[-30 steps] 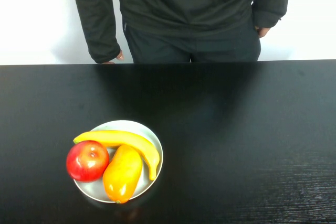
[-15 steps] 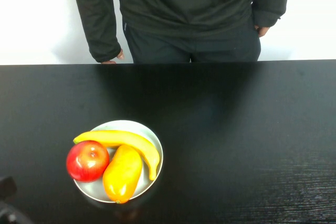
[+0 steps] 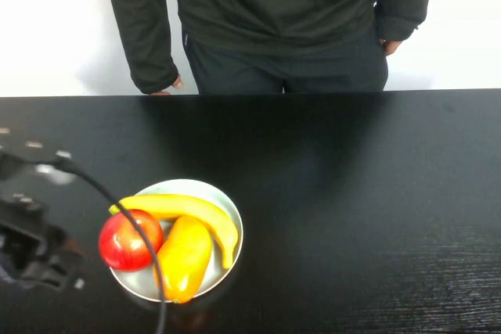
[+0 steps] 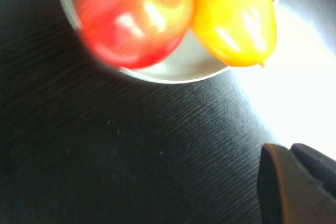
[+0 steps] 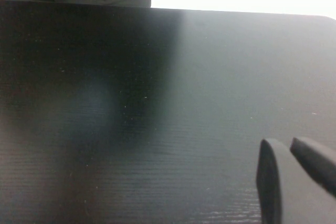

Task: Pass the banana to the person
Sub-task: Pick up the banana

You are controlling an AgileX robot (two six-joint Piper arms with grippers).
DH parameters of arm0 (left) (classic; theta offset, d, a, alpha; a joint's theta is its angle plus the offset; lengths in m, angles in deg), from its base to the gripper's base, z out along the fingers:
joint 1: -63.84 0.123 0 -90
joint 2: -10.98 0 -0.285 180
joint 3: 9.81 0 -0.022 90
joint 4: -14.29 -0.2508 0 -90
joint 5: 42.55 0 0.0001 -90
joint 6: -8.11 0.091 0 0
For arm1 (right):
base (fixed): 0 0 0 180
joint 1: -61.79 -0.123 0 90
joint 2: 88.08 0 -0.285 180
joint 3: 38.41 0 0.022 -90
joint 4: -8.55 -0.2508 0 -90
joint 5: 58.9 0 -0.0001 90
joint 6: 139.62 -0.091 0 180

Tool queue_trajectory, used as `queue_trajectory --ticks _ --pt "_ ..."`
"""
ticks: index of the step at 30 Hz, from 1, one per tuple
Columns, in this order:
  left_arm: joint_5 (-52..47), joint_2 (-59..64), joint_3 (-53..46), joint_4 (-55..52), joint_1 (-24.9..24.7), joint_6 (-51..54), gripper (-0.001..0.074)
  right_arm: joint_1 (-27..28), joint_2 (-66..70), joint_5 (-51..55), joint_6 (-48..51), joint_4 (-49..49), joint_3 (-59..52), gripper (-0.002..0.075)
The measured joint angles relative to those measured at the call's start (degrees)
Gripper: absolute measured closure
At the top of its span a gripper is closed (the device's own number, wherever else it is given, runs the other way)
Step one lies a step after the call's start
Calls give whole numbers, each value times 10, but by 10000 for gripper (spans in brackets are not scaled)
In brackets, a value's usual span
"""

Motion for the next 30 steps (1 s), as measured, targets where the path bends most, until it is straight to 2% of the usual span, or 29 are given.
queue_trajectory --ticks 8,18,21,23,28,30 --pt "10 135 74 -51 -95 164 739 0 0 0 0 0 0 733" --pt "6 252 217 -56 -103 309 738 0 0 0 0 0 0 733" --pt "-6 292 257 -56 -103 344 716 0 0 0 0 0 0 733" --pt "-6 318 279 -56 -103 356 664 0 0 0 0 0 0 733" --pt "17 370 307 -56 -103 381 420 0 0 0 0 0 0 733" --pt "39 386 309 -58 -105 387 352 0 0 0 0 0 0 733"
